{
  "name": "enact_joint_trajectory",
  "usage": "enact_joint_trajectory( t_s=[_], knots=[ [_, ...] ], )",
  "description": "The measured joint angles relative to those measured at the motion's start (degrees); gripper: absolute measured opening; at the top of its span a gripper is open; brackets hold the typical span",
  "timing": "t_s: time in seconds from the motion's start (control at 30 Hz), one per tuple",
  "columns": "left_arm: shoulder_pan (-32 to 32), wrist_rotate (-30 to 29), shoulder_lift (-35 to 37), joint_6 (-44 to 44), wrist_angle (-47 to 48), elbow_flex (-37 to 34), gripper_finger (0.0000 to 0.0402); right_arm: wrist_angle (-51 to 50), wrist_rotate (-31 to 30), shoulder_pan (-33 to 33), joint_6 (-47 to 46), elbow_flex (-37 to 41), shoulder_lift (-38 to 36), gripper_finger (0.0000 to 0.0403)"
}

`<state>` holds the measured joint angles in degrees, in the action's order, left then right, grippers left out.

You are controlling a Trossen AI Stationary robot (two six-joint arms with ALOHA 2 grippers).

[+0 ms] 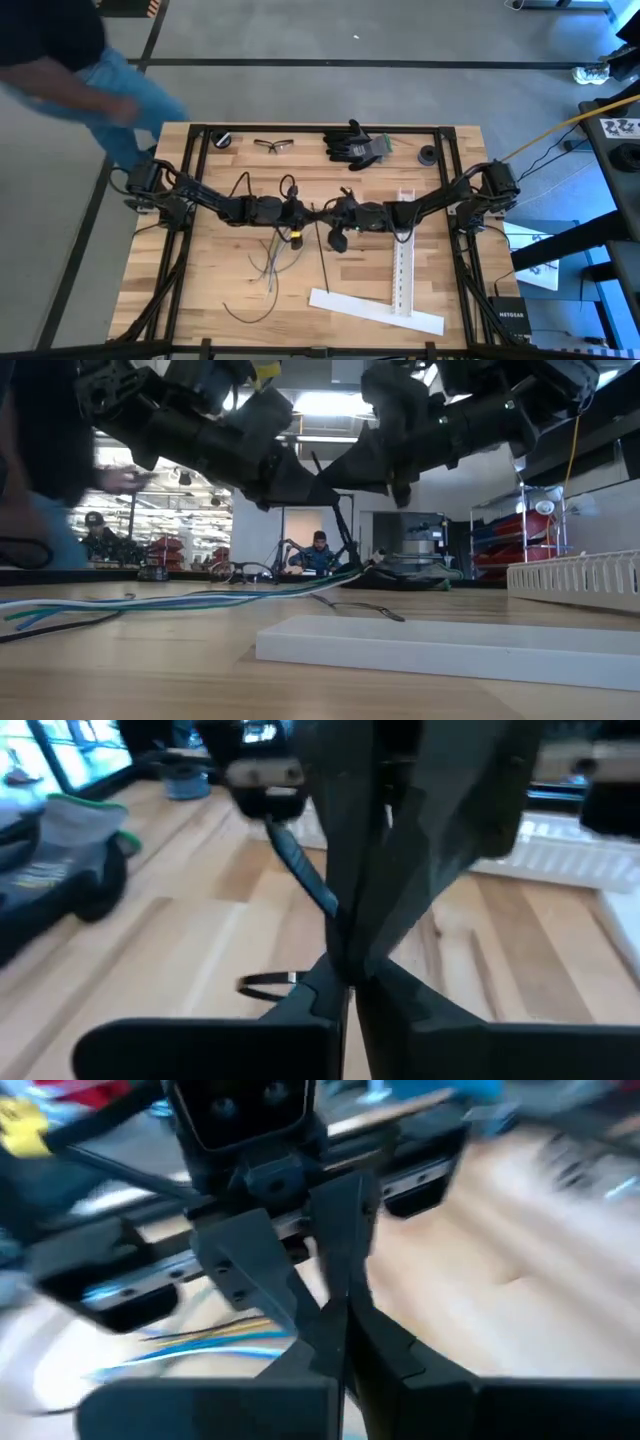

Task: Ziptie cables
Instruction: Wrap the cable wires with the black zip tie

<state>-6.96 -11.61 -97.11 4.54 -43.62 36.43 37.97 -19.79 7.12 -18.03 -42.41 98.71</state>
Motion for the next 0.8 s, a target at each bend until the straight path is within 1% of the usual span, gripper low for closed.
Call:
enact_joint_trajectory(
  t_s=[0.03,0.07,0.13,0.2,0.27,0.33,0.4,0.47,0.57,0.6,0.67,0.73,0.8],
  knots=[
    [-0.1,-0.2,-0.2,0.3,0.0,0.0,0.0000,-0.5,-3.3,0.1,2.7,0.0,-0.3,0.0000],
    [-0.4,0.8,-0.7,0.7,0.1,0.0,0.0000,-0.9,-8.1,0.0,5.7,0.0,-0.5,0.0000],
    [-1.1,4.1,-2.0,1.1,0.4,0.0,0.0001,-1.3,-17.9,-0.7,12.4,-1.1,-0.9,0.0000],
    [-1.6,6.3,-3.3,1.1,0.7,0.0,0.0001,-3.7,-24.1,-0.8,18.8,-2.5,-2.6,0.0000],
    [-1.6,5.7,-3.9,1.2,0.7,0.4,0.0001,-6.7,-24.7,-0.3,23.1,-4.6,-4.2,0.0000],
    [-1.5,5.2,-4.4,0.8,1.1,1.1,0.0001,-11.7,-24.7,-0.2,24.9,-5.8,-6.3,0.0000],
    [-1.5,5.4,-4.5,0.9,1.4,1.2,0.0001,-15.5,-24.1,-0.6,24.7,-7.3,-8.1,0.0000],
    [-1.4,5.6,-4.5,1.3,1.0,1.4,0.0001,-21.7,-23.0,-0.3,21.9,-8.2,-10.0,0.0000],
    [-1.2,5.1,-4.5,1.3,1.0,1.3,0.0001,-32.6,-17.9,0.6,14.4,-9.2,-11.5,0.0001],
    [-1.2,5.0,-4.5,1.4,1.0,1.3,0.0001,-35.3,-15.7,1.0,11.2,-9.2,-11.9,0.0002],
    [-1.3,5.1,-4.5,1.5,1.0,1.4,0.0001,-37.8,-10.7,1.1,5.8,-9.2,-12.2,0.0011],
    [-1.2,5.1,-4.5,1.7,0.7,1.4,0.0001,-39.9,-4.0,1.7,1.7,-9.2,-11.7,0.0031],
    [-1.2,5.1,-4.5,1.7,0.5,1.4,0.0001,-38.8,2.1,3.2,0.0,-9.3,-9.6,0.0059]
  ],
)
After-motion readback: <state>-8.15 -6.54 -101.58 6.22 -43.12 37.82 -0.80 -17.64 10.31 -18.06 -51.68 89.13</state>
